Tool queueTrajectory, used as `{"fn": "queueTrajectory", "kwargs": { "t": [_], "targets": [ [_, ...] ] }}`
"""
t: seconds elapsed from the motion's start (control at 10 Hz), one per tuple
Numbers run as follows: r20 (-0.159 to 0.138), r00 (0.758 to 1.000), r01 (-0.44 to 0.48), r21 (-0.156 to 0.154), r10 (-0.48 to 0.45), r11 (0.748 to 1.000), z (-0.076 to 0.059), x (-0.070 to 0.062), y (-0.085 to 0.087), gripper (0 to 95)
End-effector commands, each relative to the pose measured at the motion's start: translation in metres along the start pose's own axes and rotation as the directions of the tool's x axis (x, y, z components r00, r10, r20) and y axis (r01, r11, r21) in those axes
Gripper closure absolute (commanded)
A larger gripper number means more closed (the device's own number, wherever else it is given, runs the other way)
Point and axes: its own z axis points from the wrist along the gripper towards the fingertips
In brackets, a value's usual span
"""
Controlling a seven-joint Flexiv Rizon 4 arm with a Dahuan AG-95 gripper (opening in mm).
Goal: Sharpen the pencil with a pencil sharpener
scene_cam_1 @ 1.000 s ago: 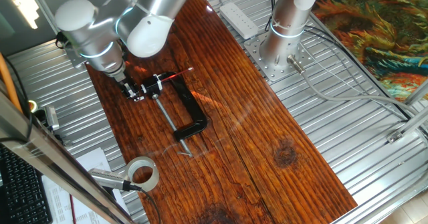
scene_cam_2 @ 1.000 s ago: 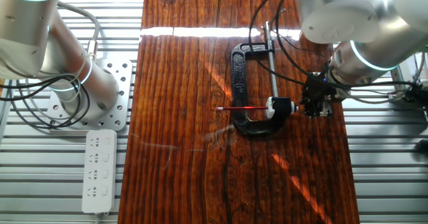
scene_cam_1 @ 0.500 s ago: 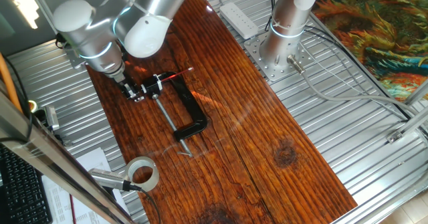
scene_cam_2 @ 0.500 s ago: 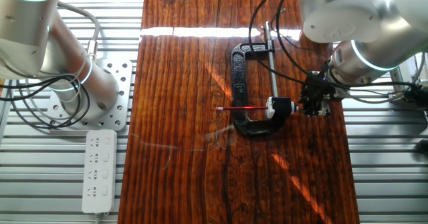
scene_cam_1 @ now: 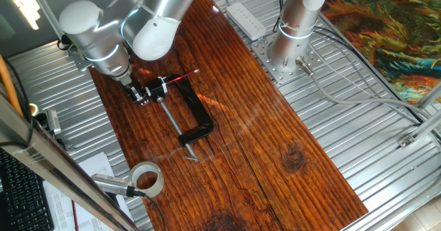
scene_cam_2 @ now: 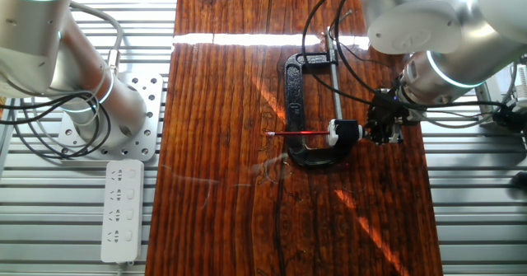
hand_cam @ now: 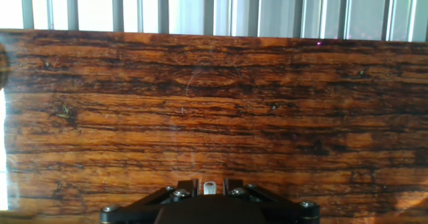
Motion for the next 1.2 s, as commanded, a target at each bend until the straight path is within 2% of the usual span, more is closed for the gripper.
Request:
{"fn": "queueTrajectory", "kwargs": {
  "t": [0.1,1.2],
  "targets": [
    [0.004,1.000,-0.002,0.003,0.002,1.000,0.0006,-0.0021,0.0004,76.0],
    [0.001,1.000,0.005,0.000,-0.005,1.000,0.0035,0.0002,-0.0002,76.0]
  ]
}}
